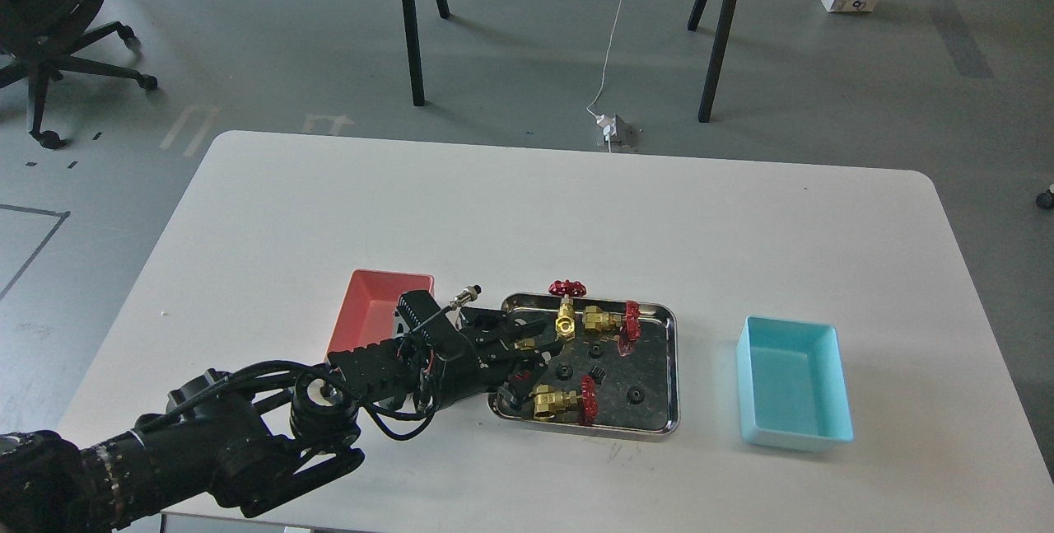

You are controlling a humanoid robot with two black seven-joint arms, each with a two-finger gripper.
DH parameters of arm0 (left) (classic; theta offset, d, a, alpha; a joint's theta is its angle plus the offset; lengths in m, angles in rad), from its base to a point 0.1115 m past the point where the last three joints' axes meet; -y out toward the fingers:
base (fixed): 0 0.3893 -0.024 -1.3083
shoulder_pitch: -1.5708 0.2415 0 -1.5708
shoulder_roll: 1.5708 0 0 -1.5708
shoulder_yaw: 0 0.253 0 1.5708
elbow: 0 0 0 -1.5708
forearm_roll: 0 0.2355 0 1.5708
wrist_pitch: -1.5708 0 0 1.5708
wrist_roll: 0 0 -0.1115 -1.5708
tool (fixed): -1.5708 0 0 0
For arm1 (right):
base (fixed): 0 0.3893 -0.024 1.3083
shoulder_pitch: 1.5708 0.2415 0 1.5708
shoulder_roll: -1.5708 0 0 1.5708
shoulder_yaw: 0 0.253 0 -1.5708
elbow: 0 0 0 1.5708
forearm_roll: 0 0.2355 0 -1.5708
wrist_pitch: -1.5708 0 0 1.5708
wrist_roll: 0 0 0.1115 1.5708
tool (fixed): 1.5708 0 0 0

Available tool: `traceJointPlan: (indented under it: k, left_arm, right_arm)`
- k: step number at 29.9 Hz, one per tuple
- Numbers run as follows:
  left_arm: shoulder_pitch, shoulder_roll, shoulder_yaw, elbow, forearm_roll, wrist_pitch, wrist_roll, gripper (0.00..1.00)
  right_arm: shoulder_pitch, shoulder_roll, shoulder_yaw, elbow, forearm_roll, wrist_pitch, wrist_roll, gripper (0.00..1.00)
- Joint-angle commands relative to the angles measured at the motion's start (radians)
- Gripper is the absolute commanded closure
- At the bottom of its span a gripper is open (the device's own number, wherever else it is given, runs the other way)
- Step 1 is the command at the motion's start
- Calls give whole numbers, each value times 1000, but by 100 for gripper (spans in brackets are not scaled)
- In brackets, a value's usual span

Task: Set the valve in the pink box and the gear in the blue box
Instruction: 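Close the left gripper on the red-handled brass valve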

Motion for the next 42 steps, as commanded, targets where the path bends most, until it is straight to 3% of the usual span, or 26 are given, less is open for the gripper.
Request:
traceJointPlan:
  k: [1,6,11,13,15,16,17,23,27,42]
  left_arm:
    - [0,16,-49,-45,0,0,16,85]
    - [1,92,-190,-123,0,-4,28,85]
    - [12,163,-195,-165,0,-2,28,85]
    - [24,167,-184,-175,0,-4,28,80]
    - [65,160,-178,-176,0,-4,23,52]
    - [84,151,-175,-177,0,-4,20,19]
    - [99,149,-172,-177,0,-1,14,4]
    - [95,74,-104,-171,0,-11,23,4]
    - [99,59,-104,-140,0,-50,26,4]
    - [98,-23,-101,-25,0,-50,20,7]
  right_arm:
    - [0,15,-2,-11,-2,1,-1,1]
    - [0,15,-3,-14,-7,3,-1,1]
    - [3,15,-3,-19,-7,1,-1,1]
    - [3,14,-3,-19,-7,1,-1,1]
    - [3,15,-3,-19,-7,3,-2,1]
    - [3,15,-3,-19,-7,1,-2,1]
    - [3,15,-3,-19,-7,3,-2,1]
    - [3,14,-5,-19,-7,3,-2,1]
    - [3,15,-3,-19,-7,3,-4,1]
    - [2,15,-3,-19,-7,3,-2,1]
